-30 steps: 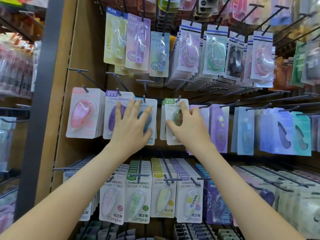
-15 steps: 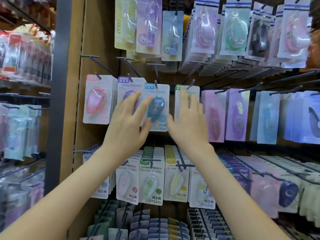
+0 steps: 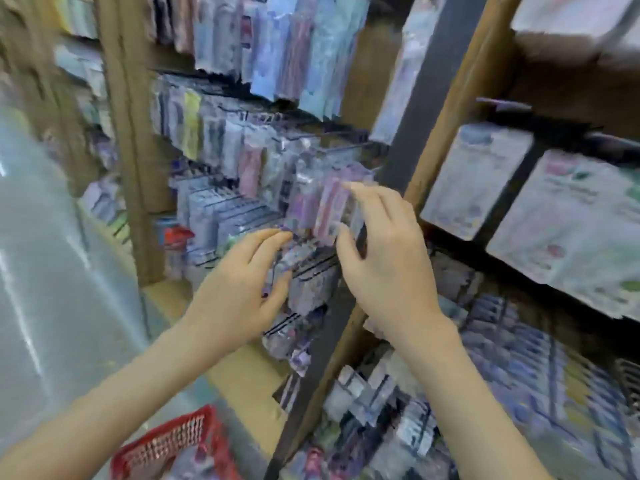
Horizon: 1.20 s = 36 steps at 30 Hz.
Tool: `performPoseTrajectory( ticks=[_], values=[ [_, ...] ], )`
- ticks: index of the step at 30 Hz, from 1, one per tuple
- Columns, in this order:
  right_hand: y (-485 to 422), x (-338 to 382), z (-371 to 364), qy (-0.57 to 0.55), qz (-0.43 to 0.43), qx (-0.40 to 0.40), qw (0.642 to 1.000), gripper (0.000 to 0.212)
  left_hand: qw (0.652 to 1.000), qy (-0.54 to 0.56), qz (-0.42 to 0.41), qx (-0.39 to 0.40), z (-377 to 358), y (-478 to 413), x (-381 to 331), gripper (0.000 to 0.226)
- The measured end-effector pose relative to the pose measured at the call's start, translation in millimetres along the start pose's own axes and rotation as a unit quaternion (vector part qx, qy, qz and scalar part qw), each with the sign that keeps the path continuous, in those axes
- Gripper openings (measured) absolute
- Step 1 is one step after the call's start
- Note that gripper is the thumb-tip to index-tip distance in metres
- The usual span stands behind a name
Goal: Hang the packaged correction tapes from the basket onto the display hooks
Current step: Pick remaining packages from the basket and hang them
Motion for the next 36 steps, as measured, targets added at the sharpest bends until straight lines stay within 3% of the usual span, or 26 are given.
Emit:
performPoseTrajectory(
  ticks=[6, 9, 12, 19, 24, 27, 31, 36],
  values=[
    [69, 46, -240, -0.086, 0.007, 0.24, 0.967, 0.048, 0.976, 0.003, 0.207, 0.064, -40, 157, 174, 0.044],
    [142, 55, -358, -0.108, -0.015, 0.366, 0.924, 0.052, 0.936, -0.007, 0.328, 0.125, -79, 258, 253, 0.045],
    [233, 51, -453, -0.117, -0.042, 0.441, 0.889, 0.051, 0.883, -0.003, 0.43, 0.186, -133, 372, 309, 0.047],
    [506, 2, -632, -0.147, -0.132, 0.605, 0.772, 0.061, 0.735, 0.021, 0.622, 0.269, -284, 637, 352, 0.049],
    [661, -33, -738, -0.126, -0.141, 0.657, 0.73, 0.069, 0.693, -0.037, 0.647, 0.315, -380, 746, 381, 0.059],
    [717, -38, -810, -0.145, -0.118, 0.658, 0.73, 0.077, 0.678, -0.043, 0.661, 0.319, -449, 811, 399, 0.064],
    [759, -30, -885, -0.131, -0.009, 0.636, 0.761, 0.078, 0.564, -0.046, 0.73, 0.384, -513, 902, 408, 0.069],
    [762, -2, -954, -0.132, 0.106, 0.575, 0.8, 0.08, 0.507, -0.089, 0.74, 0.433, -560, 931, 418, 0.079]
  ],
)
Point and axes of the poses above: each hand's wrist, its own y-axis away from the middle knuckle, its own z-axis out of the back of the hand, x = y × z, the point moved 10 cm from there along -y, towards the middle knuckle
